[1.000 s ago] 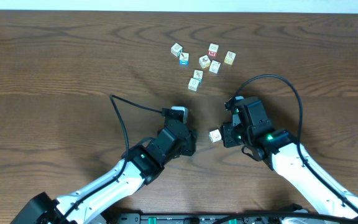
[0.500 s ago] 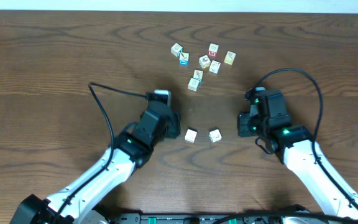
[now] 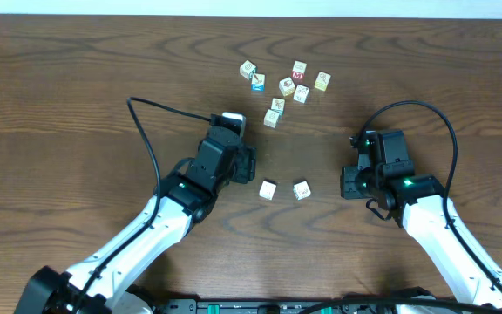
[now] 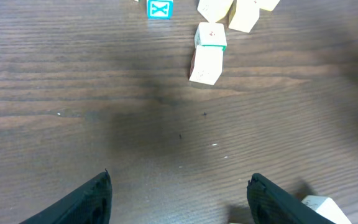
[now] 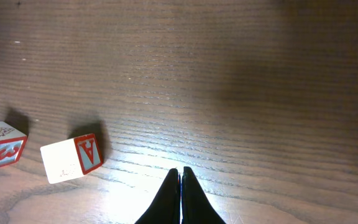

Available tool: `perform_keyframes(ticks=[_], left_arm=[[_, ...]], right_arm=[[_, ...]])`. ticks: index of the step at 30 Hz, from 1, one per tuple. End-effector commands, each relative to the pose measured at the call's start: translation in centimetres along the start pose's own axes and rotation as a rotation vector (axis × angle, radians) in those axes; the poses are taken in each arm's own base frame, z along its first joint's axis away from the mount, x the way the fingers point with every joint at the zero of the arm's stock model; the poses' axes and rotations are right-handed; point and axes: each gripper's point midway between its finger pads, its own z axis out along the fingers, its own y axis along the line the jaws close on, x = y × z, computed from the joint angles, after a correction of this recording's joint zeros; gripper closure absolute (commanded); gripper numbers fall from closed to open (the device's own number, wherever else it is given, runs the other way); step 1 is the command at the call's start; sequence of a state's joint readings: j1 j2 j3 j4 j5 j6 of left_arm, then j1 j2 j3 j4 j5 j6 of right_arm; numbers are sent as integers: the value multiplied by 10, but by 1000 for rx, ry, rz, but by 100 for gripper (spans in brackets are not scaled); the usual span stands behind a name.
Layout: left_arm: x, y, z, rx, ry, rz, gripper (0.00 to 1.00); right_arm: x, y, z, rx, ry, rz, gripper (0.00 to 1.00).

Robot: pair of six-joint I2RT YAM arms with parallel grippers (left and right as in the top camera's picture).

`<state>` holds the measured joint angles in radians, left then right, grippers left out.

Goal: Lift 3 blocks
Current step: 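Move the left gripper forward to the white '8' block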

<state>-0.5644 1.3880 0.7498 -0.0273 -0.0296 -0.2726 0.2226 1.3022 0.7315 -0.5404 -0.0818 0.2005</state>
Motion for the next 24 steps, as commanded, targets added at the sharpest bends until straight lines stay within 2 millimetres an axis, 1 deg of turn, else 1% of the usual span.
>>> perform_keyframes(ticks=[1,4,5,6,8,11,12,13,14,16,17,18,20,24], left_arm=[[-4,-1,18,-14,22,55,29],[-3,-4,37,-16,60,72,28],[-4,-9,48,2,79,89,28],[-5,-11,54,4,89,89,28],[-9,-14,66,0,107,95,28],[-19,-19,79,7,111,123,28],[-21,-21,82,11,112,136,26],[-27,-24,87,15,110,169,24],[-29,-24,88,15,110,190,23],[-32,-21,91,3,106,209,22],[-34,-20,92,-1,104,208,22],[-36,-17,93,-4,102,203,21],[-38,-10,97,-15,99,189,21],[-34,-7,105,-15,108,186,21]], right_arm=[[-11,1,-6,-8,-33,8,99],[-13,1,-6,-8,-39,3,99],[-14,1,-6,-3,-46,3,99],[-15,0,-6,1,-50,4,99],[-16,-1,-6,8,-55,3,99],[-17,-3,-6,18,-58,3,99],[-17,-3,-6,17,-58,3,96],[-17,-3,-5,18,-58,-12,91],[-15,-3,-3,18,-54,-12,89],[-10,-1,2,-1,-30,-10,84],[-6,1,6,-14,-10,-9,84],[-3,2,9,-21,7,-7,86],[6,2,25,-28,65,20,99],[14,13,46,-96,121,27,99]])
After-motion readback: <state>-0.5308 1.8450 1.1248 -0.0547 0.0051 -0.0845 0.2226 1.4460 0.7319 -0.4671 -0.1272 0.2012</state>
